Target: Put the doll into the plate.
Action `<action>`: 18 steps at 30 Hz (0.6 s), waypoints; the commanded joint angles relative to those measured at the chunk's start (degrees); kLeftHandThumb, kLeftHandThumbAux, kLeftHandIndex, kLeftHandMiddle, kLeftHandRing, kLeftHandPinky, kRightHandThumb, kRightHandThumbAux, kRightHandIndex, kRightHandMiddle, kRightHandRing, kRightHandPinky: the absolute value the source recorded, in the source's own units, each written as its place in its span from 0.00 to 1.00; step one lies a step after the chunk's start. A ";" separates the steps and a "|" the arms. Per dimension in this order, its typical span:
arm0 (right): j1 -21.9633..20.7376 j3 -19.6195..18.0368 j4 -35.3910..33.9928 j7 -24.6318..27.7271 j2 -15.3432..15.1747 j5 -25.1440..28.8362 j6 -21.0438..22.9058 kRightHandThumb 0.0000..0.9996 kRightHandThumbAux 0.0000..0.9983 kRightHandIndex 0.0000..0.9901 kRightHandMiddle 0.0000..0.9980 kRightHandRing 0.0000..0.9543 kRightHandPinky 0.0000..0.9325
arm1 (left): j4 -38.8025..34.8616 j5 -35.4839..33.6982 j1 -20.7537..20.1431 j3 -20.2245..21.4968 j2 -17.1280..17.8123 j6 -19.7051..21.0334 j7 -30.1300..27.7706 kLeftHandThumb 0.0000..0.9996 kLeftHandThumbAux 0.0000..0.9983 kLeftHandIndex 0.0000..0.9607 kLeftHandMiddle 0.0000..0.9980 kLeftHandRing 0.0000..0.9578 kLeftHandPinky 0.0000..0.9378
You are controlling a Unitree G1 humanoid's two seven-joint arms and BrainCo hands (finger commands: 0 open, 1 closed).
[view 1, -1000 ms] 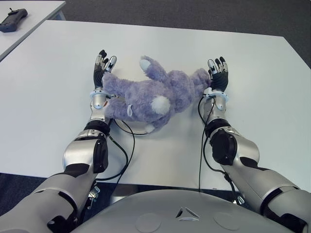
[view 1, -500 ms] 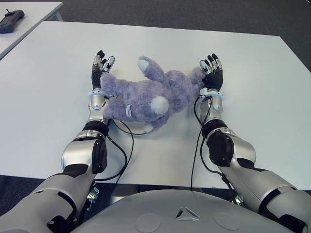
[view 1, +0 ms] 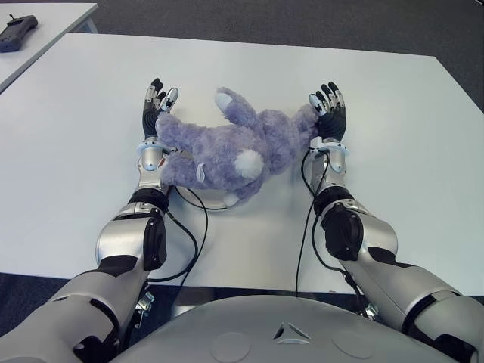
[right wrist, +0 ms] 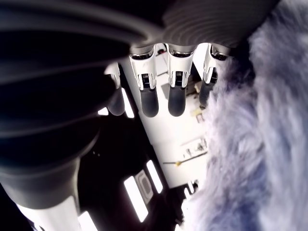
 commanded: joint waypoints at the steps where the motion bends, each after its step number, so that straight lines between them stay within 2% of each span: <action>1: 13.04 3.08 5.76 -3.74 5.86 -2.98 -0.82 0.00 0.76 0.13 0.15 0.13 0.11 | 7.53 0.37 16.05 -0.25 -3.25 -0.03 -0.07 0.00 0.45 0.00 0.02 0.00 0.00; 5: 13.56 5.07 5.84 -5.65 5.64 -5.00 -0.97 0.00 0.75 0.14 0.15 0.13 0.12 | 7.56 0.36 16.13 -0.23 -3.28 -0.13 -0.05 0.00 0.45 0.00 0.02 0.00 0.00; 11: 14.81 10.93 5.89 -11.29 4.81 -11.54 -1.83 0.00 0.75 0.16 0.16 0.13 0.09 | 7.47 0.29 16.38 -0.13 -3.54 -1.09 0.16 0.00 0.45 0.00 0.02 0.00 0.00; 18: 16.09 14.41 6.04 -15.85 4.66 -15.00 -2.00 0.00 0.70 0.17 0.14 0.11 0.07 | 7.39 -0.29 16.50 0.31 -3.99 -1.65 -0.36 0.00 0.44 0.00 0.01 0.00 0.00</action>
